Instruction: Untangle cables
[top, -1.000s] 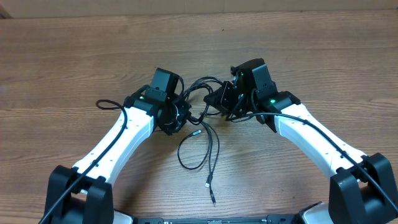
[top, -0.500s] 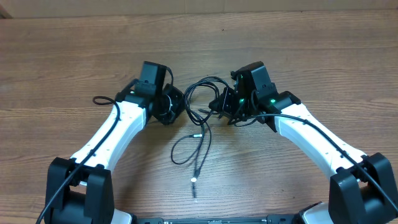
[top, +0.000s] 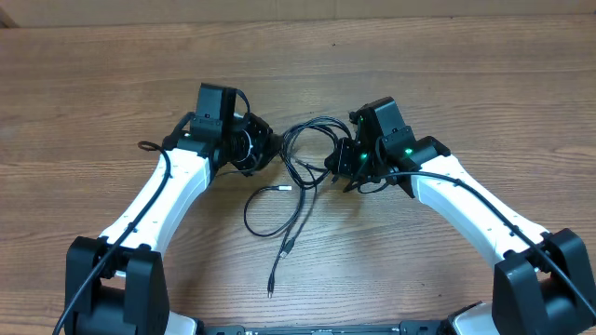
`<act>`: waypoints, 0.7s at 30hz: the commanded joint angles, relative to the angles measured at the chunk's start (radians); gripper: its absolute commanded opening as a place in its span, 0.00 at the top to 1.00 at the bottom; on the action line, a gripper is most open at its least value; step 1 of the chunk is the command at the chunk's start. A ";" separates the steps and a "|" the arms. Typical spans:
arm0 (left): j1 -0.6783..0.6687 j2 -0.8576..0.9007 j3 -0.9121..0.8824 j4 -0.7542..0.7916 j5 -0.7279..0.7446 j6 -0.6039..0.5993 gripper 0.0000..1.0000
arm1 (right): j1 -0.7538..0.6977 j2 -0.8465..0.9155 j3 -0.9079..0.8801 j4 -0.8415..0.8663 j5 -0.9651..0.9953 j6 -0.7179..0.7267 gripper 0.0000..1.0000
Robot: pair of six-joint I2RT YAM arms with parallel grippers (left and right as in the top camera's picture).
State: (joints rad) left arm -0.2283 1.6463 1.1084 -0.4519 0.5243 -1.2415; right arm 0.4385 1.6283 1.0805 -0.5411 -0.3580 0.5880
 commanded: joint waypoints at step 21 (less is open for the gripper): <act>-0.165 0.216 0.021 0.000 -0.341 0.173 0.44 | -0.001 0.002 0.025 -0.018 -0.002 -0.017 0.90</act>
State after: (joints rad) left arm -0.3931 1.8202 1.1137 -0.4793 0.2253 -1.0954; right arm 0.4385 1.6283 1.0805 -0.5625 -0.3599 0.5758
